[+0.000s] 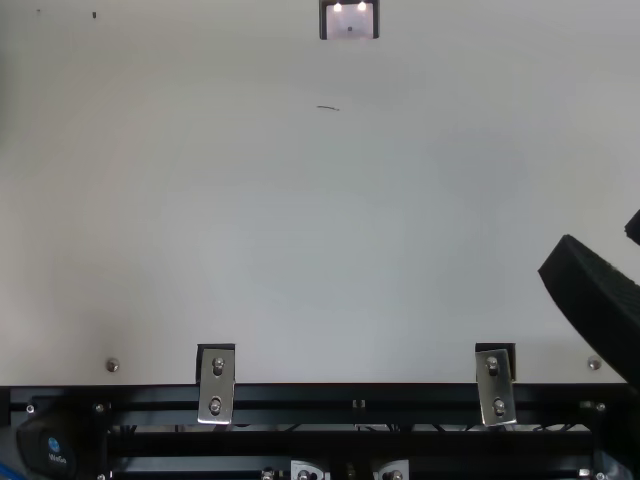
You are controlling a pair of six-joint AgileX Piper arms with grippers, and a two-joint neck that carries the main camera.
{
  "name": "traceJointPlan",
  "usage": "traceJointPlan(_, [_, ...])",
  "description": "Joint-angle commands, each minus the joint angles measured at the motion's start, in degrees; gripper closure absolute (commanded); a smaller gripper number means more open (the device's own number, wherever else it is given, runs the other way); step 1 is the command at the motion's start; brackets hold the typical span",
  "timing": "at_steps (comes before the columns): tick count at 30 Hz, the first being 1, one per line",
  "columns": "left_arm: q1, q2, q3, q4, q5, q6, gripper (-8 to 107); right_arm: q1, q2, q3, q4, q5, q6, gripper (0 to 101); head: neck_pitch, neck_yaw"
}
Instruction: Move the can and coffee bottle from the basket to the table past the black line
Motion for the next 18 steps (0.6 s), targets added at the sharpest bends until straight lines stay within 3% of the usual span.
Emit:
traceJointPlan(1, [-0.1, 0.8, -0.1, 0.8, 0.4, -0.6, 9, 0.0, 0.0, 0.0, 0.0, 0.0, 0.0, 0, -1.5, 1.1])
traceJointPlan(18, [-0.9, 2.6, 4.6, 4.3, 0.3, -2.5, 9, 0.0, 0.0, 0.0, 0.0, 0.0, 0.0, 0, -1.5, 1.1])
